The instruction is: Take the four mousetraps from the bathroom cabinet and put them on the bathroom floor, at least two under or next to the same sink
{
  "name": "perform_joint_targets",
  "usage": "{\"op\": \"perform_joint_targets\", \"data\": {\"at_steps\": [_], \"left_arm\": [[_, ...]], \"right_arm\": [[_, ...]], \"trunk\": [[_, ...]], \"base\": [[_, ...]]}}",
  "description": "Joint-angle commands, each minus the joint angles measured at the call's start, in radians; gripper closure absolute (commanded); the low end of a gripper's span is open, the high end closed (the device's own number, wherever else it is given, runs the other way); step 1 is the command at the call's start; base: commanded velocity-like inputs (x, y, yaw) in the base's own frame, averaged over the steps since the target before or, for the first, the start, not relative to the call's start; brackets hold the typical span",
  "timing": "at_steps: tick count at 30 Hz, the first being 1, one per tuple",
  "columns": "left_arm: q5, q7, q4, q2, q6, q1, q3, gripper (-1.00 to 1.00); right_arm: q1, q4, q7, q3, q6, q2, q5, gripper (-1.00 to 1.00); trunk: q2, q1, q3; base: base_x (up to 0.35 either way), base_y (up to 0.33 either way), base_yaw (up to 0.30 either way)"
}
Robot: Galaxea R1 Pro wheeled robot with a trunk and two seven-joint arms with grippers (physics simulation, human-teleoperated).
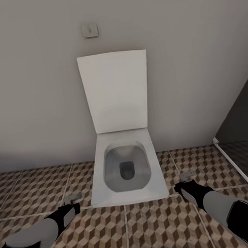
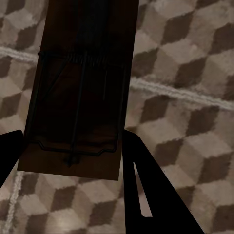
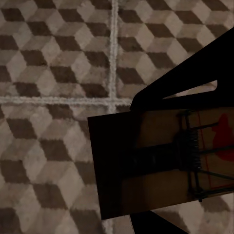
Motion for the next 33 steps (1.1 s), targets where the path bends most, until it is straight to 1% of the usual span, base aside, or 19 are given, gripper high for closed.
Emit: {"op": "perform_joint_targets", "data": {"at_steps": [1, 21, 28, 33], "left_arm": [[0.005, 0.005, -0.002, 0.001, 0.003, -0.001, -0.009, 1.0], [0.005, 0.005, -0.003, 0.001, 0.003, -0.001, -0.009, 1.0], [0.005, 0.006, -0.001, 0.003, 0.002, -0.001, -0.011, 1.0], [0.002, 0.005, -0.003, 0.018, 0.002, -0.001, -0.012, 1.0]], "right_arm": [[0.0, -0.004, -0.008, 0.009, 0.007, -0.001, -0.01, 1.0], [0.0, -0.004, -0.008, 0.01, 0.006, 0.0, -0.01, 1.0], [0.0, -0.004, -0.008, 0.01, 0.006, 0.001, -0.01, 1.0], [0.0, -0.004, -0.008, 0.01, 0.006, 0.0, -0.01, 1.0]], "trunk": [[-0.001, 0.0, -0.005], [-0.005, 0.009, -0.082], [-0.005, 0.009, -0.082], [-0.005, 0.009, -0.082]], "base": [[0.0, 0.0, 0.0], [0.0, 0.0, 0.0], [0.0, 0.0, 0.0], [0.072, 0.0, 0.0]]}}
